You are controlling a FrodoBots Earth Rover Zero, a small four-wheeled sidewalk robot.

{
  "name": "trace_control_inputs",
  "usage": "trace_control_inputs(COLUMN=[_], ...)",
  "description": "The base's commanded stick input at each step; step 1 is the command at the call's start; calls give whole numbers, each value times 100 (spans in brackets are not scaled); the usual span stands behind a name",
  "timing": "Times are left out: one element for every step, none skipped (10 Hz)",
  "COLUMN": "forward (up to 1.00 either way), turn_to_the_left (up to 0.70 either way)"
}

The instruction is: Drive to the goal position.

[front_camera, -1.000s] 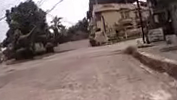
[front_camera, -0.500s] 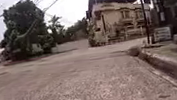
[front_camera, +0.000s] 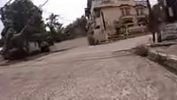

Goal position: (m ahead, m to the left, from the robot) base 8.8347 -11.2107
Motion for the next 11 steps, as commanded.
trace_control_inputs(forward=[100, 100, 100, 100, 100, 100, 100, 100, 100, 100, 100], turn_to_the_left=[2, 2, 2, 2, 2, 2, 2, 2, 2, 2, 2])
